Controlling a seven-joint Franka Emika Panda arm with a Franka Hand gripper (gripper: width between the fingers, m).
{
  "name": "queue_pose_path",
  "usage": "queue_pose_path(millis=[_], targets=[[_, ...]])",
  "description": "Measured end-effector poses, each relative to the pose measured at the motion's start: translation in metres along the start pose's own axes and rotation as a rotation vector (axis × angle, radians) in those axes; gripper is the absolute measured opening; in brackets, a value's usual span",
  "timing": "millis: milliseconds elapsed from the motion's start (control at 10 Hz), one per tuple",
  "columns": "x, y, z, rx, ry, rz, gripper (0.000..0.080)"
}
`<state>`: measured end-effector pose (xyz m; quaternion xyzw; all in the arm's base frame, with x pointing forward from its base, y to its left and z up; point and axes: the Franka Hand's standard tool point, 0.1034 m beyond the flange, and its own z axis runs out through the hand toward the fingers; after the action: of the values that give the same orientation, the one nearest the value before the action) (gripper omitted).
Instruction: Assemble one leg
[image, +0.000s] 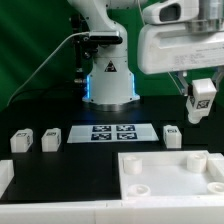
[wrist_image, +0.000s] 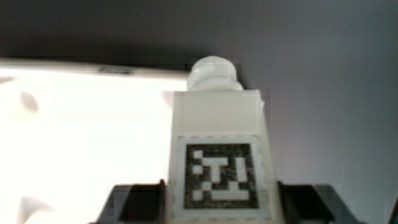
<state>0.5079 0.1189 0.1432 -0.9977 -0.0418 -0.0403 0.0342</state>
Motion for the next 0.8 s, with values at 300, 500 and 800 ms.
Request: queue_pose_path(millis=[300, 500, 800], targets=[[0.004, -0.005, -0.002, 0.026, 0.386, -0.015, 0.0294], [0.002, -0.002, 0.004, 0.024, 0.409, -0.026, 0.0294], [0.071, 0.013, -0.008, -0.007, 0.423, -0.105, 0.0294]])
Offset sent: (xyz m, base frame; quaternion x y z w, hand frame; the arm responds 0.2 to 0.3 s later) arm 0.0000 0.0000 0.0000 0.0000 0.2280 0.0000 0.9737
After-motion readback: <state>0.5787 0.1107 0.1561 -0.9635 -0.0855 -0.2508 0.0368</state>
